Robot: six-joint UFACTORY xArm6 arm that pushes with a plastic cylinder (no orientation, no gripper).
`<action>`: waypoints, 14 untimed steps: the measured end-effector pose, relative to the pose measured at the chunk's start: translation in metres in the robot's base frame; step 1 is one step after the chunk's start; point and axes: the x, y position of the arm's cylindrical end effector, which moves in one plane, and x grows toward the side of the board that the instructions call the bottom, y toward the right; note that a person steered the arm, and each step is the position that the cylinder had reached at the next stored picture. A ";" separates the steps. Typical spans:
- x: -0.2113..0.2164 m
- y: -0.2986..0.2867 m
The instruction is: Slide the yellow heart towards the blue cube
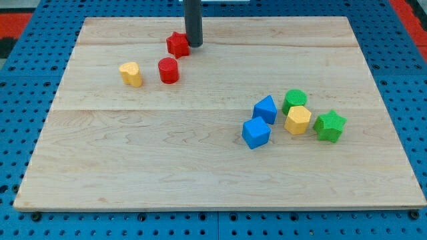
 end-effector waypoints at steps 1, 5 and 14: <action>-0.014 -0.009; 0.079 -0.113; 0.184 -0.167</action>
